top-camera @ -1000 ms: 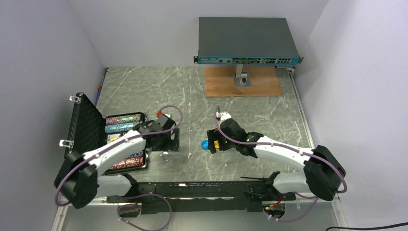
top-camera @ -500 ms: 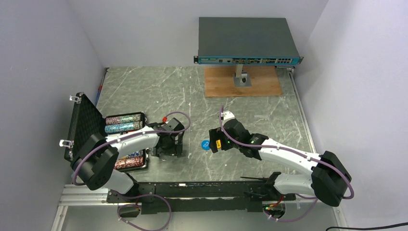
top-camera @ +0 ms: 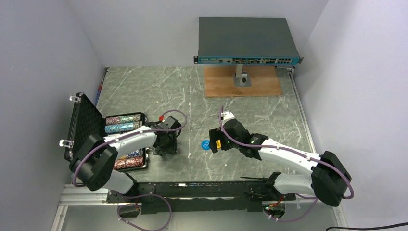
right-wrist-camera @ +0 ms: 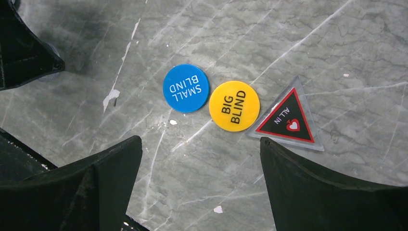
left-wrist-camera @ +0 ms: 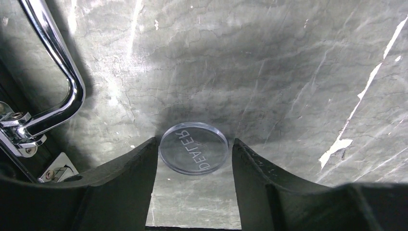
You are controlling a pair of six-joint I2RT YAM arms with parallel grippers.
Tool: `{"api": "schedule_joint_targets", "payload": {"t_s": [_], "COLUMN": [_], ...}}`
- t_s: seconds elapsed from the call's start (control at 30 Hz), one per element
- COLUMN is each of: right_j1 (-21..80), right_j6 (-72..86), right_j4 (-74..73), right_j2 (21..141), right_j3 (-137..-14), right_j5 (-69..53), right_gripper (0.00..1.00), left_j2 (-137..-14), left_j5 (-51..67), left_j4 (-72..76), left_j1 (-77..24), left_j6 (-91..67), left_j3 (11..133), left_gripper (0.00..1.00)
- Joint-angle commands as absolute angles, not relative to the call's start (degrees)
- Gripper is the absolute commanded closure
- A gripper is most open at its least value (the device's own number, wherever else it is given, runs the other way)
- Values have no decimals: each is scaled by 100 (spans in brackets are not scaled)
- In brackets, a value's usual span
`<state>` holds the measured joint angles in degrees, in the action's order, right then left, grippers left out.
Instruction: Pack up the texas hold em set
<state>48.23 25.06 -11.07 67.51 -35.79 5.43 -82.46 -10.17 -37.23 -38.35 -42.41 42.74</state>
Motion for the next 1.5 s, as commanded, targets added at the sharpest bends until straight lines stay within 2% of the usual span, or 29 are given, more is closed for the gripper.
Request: {"api": "schedule_joint_targets", "payload": {"t_s": [0.0,0.23,0.63,0.8,0.93,1.07,1.27,1.47], "right_j1": [4831,4832,4825,4822,4831,4825,4820,4830], "right_j6": [2496,2482,2470,2476,2478,2487,2505,2504], "right_j4": [-1063,-1053,-1064,-1057,-1050,-1042,-1024,-1057], "right_j2": [6718,6777,6843,6786,6826,6857,6803,6736], "right_j3": [-3552,-3587,-3649,-3608,-3613,-3622,-3570,-3561], "right_j5": [575,580,553,545,536,536,561,598], "right_gripper": [6,6,6,6,6,6,6,6], "left_j2": [-8479,-8457,-8499,-8435,-8308,-8232,-8356,-8468], "left_j5": [-988,-1145,-1249,-1147,-1007,-964,-1006,-1124], "left_j4": [-3576,-3830,-4020,-4012,-3943,-3881,-3872,-3898], "left_j1": [-3905,-3982,-4269,-4274,-4287,-4286,-4286,-4287], "left_j6": [-4265,-4285,-4473,-4465,-4473,-4463,-4433,-4375], "left_j3": [4149,4142,4065,4021,3907,3796,3855,4028], "left_gripper": [35,28,39,24,23,35,36,57]}}
